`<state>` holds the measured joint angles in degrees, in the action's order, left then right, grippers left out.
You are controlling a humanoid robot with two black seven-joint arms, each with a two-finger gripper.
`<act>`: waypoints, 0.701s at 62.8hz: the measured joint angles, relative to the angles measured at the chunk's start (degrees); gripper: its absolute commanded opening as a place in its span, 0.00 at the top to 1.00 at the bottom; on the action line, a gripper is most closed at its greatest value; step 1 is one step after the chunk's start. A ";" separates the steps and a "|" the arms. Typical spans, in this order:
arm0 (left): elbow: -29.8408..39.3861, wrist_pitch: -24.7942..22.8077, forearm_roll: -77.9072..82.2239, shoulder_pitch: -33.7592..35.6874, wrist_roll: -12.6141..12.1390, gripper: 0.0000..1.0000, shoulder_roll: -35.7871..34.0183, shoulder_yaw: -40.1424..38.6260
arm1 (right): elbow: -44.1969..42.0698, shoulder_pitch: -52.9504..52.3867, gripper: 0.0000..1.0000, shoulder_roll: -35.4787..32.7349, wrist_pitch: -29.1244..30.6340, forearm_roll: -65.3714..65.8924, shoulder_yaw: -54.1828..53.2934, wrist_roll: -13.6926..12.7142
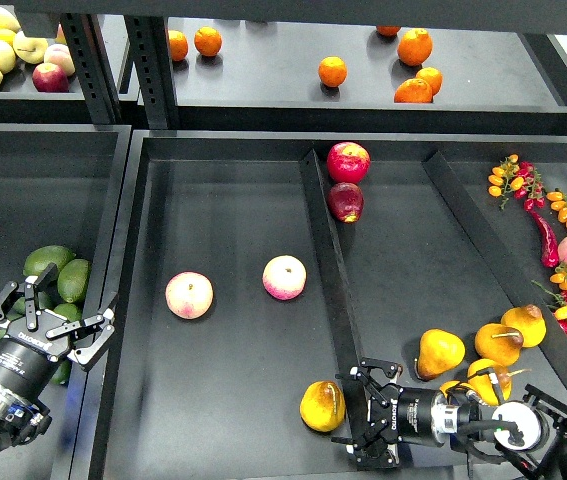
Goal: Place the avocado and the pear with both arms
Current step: 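Lower the open right gripper around the yellow-orange pear, then close the right gripper on the pear and lift it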
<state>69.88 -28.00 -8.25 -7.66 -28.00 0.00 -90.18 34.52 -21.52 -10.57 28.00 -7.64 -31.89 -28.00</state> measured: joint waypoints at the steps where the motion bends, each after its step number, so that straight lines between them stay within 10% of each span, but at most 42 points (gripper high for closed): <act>1: 0.00 0.00 0.02 -0.01 0.00 0.01 0.00 0.02 | -0.11 0.00 0.01 0.12 0.00 0.00 -0.02 0.00; 44: 0.09 0.00 0.76 -0.86 0.00 0.01 0.00 0.53 | -3.17 0.15 0.39 2.99 0.00 -0.58 -3.01 0.00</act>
<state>69.96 -28.00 -7.50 -8.52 -28.00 0.00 -89.65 31.35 -21.37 -7.57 28.00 -8.22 -34.90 -28.00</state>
